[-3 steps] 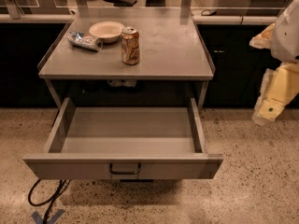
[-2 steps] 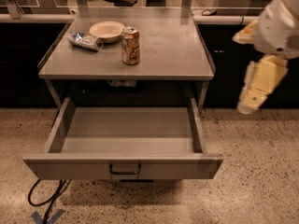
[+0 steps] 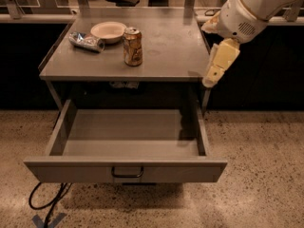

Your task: Place orange can into top drawer

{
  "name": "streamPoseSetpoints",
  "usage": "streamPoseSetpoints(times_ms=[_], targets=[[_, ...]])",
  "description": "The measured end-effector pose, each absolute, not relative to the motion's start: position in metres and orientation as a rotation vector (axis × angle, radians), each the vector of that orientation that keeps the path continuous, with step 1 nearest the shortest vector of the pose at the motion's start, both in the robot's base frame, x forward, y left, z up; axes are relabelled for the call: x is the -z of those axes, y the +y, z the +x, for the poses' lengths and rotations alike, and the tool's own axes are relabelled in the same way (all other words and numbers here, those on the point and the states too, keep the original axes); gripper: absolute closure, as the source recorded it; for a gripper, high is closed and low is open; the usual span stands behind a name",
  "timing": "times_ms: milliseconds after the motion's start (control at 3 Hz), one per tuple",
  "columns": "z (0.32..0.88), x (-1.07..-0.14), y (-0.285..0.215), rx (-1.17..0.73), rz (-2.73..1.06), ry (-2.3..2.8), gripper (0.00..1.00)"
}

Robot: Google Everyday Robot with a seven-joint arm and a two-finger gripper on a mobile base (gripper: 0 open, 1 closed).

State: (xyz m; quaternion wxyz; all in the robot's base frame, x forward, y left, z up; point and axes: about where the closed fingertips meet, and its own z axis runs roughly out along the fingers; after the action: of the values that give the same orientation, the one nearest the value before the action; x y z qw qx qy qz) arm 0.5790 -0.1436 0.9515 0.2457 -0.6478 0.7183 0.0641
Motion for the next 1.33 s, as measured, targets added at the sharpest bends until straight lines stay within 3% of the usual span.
streamPoseSetpoints(times_ms=[333,667,1333], targets=[[0.625,-0.951,-0.128,-0.274,-1.649,1.893,0.00],[0.625,-0.951,-0.128,-0.274,-1.649,1.892,0.00],[0.650,-0.949,-0.085,-0.591,-1.668,1.636,0.00]])
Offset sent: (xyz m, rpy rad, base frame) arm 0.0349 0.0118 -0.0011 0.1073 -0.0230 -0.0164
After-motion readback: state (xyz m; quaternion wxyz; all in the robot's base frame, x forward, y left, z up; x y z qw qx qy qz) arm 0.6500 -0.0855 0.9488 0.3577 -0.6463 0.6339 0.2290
